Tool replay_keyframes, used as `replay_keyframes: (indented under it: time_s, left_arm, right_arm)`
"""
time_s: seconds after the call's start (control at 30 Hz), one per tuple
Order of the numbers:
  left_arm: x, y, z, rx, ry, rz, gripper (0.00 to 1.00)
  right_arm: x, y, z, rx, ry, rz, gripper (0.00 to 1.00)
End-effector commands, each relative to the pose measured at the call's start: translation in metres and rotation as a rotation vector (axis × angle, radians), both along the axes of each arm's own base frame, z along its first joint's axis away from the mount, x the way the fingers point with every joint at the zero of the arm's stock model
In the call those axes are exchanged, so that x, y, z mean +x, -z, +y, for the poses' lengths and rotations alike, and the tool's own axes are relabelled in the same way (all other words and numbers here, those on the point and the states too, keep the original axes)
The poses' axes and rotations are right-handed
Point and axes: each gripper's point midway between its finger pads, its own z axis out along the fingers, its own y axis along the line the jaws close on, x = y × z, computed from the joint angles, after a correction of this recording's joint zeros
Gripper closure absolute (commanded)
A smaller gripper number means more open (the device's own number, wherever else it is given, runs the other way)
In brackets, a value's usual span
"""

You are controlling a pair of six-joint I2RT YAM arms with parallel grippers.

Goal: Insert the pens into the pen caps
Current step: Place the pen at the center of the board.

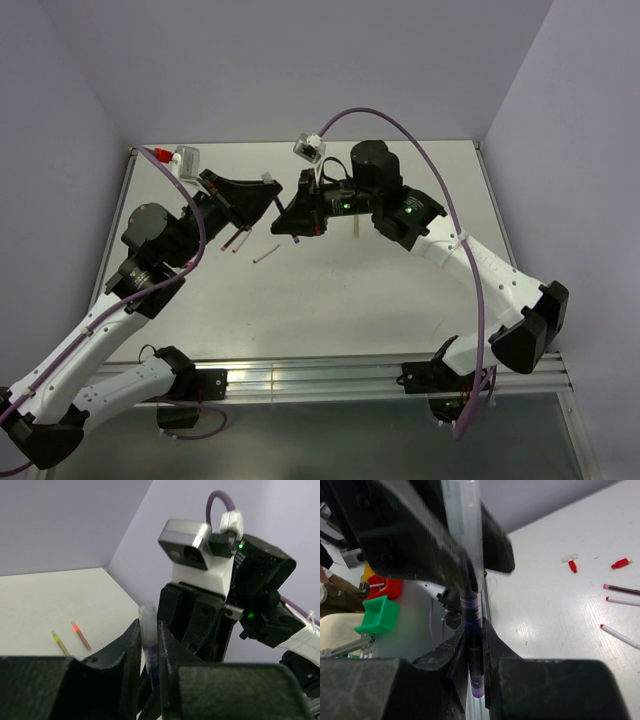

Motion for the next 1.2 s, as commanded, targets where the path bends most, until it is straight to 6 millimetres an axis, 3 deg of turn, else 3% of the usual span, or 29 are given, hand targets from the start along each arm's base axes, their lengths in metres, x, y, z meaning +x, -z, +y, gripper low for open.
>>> replay_keyframes:
  time_s: [0.0,0.17,0.33,0.43,0.6,0.83,0.87,0.97,1.0,1.07,1.1,1.17]
  left_arm:
    - [-0.041,0.024,-0.023,0.103,0.219,0.031,0.77]
    - [-0.032,0.009,-0.005,0.076,0.099,0.02,0.51]
    - [-0.02,-0.017,0.025,0.025,-0.062,-0.008,0.43]
    - [-0.014,-0.021,0.041,0.021,-0.149,0.003,0.42]
    - [-0.002,-0.009,0.065,0.069,-0.293,0.083,0.41]
    - [-0.003,0.017,0.072,0.143,-0.321,0.14,0.41]
    - [-0.003,0.025,0.074,0.169,-0.329,0.16,0.41]
    - [-0.004,0.034,0.077,0.201,-0.337,0.166,0.41]
    - [-0.005,0.038,0.079,0.209,-0.339,0.167,0.4]
    - [-0.007,0.04,0.082,0.22,-0.343,0.159,0.39]
    - [-0.007,0.044,0.082,0.229,-0.345,0.162,0.39]
    - [-0.007,0.05,0.083,0.241,-0.346,0.166,0.39]
  right_arm:
    - [0.043,-0.055,-0.014,0.138,0.215,-0.129,1.0]
    - [0.045,-0.04,-0.018,0.098,0.244,-0.1,1.0]
    - [0.045,-0.017,-0.025,0.053,0.282,-0.065,1.0]
    - [0.048,-0.002,-0.03,0.019,0.322,-0.049,1.0]
    - [0.076,0.026,-0.045,-0.097,0.477,-0.018,1.0]
    - [0.133,0.081,-0.061,-0.249,0.663,0.073,1.0]
    - [0.143,0.099,-0.06,-0.289,0.679,0.096,1.0]
    - [0.169,0.118,-0.07,-0.335,0.734,0.127,1.0]
    - [0.178,0.137,-0.071,-0.377,0.75,0.144,1.0]
    - [0.193,0.148,-0.077,-0.405,0.791,0.154,1.0]
    - [0.201,0.168,-0.078,-0.444,0.799,0.183,1.0]
    - [0.214,0.183,-0.083,-0.464,0.817,0.207,1.0]
